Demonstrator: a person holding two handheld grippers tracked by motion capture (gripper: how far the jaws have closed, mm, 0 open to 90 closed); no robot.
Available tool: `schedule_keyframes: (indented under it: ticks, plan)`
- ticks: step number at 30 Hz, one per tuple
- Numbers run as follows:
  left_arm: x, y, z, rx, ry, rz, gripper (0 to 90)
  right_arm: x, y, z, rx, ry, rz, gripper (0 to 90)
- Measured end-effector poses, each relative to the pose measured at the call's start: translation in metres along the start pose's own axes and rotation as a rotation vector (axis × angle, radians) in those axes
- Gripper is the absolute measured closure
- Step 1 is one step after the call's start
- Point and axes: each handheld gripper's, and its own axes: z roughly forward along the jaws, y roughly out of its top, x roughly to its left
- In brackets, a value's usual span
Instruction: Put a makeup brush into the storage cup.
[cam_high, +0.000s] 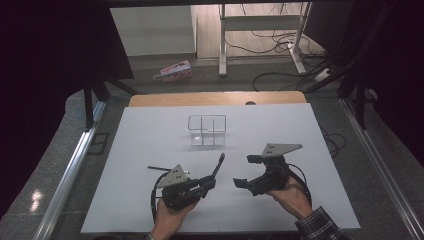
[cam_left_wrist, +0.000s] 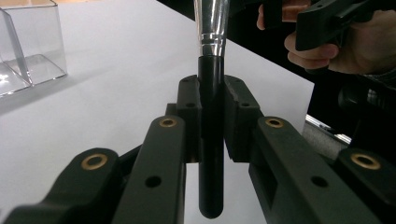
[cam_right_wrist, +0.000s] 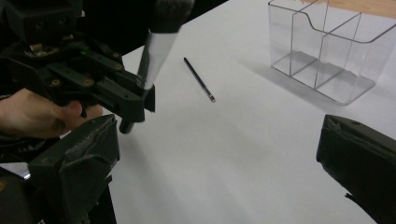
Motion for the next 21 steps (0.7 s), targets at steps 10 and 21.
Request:
schedule_keyframes:
  ticks: [10,21]
  plan:
    - [-0.004,0.0,0.004,-0.025,0.009,-0.001,79.1,0.009,0.005,0.013,-0.011,0.007,0.037,2.2]
    - [-0.009,0.003,0.009,-0.009,0.048,0.037,79.1,0.021,0.012,0.024,-0.062,0.077,0.086,42.1]
